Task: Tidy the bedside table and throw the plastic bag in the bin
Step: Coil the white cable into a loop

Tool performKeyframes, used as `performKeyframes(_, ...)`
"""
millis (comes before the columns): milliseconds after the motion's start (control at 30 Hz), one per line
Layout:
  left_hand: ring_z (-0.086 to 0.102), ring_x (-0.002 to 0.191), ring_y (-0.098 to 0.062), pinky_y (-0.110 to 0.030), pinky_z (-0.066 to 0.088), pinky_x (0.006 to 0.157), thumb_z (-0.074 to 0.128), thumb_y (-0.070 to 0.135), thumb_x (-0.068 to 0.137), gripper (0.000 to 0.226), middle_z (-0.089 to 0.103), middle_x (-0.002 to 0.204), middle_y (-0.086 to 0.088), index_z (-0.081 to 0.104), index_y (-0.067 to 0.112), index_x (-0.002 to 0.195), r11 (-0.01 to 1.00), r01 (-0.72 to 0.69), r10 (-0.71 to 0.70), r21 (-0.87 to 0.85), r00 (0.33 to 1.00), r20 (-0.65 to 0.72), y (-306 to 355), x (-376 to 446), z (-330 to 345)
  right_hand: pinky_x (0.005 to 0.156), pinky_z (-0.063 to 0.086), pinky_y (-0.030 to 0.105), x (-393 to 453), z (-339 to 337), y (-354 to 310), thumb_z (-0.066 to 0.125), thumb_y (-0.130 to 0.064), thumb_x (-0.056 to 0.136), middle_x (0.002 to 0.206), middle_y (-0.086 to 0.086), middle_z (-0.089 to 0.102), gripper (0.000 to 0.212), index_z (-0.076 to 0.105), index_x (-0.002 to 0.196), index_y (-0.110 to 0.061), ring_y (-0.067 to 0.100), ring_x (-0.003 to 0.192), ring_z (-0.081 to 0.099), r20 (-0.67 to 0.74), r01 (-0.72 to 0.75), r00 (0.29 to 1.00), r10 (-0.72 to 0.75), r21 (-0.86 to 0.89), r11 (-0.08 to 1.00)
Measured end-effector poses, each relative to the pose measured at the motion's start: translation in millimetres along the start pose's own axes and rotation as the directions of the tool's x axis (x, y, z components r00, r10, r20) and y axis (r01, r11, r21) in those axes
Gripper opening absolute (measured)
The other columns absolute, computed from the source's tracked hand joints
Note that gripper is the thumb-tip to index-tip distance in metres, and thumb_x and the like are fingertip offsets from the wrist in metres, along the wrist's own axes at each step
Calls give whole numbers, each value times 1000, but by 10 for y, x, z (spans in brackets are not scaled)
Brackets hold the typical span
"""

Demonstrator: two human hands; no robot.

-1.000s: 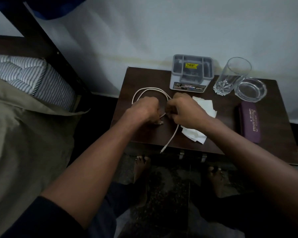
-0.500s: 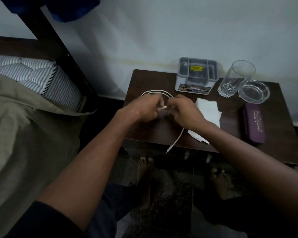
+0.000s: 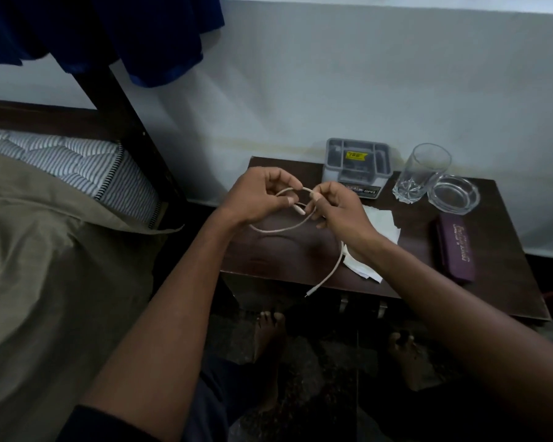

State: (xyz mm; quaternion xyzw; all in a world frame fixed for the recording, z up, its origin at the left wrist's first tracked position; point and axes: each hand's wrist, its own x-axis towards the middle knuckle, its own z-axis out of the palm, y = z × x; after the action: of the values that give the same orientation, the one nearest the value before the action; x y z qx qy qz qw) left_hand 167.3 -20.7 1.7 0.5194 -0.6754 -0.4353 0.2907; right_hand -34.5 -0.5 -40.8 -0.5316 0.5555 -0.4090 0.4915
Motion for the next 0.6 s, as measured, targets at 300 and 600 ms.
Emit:
performKeyframes(300, 78, 81, -12, -38, 64, 86, 80, 24, 89, 13, 81, 83, 5, 80, 23, 101, 997, -24, 31, 80, 995, -95, 95, 1, 106, 45, 41, 21, -189, -131, -256, 62, -13, 104, 60, -4, 44, 11, 67, 95, -10, 2, 48, 40, -28, -50, 998, 59, 261, 964)
performKeyframes(600, 61, 88, -10, -23, 49, 79, 82, 38, 79, 27, 62, 102, 9, 66, 27, 97, 847, -212, 425, 487, 822, -380, 423, -16, 349, 31, 23, 13, -156, -362, -382, 47, -9, 111, 60, -1, 44, 24, 56, 89, -11, 4, 45, 35, 88, -279, 955, 283, 593, 756)
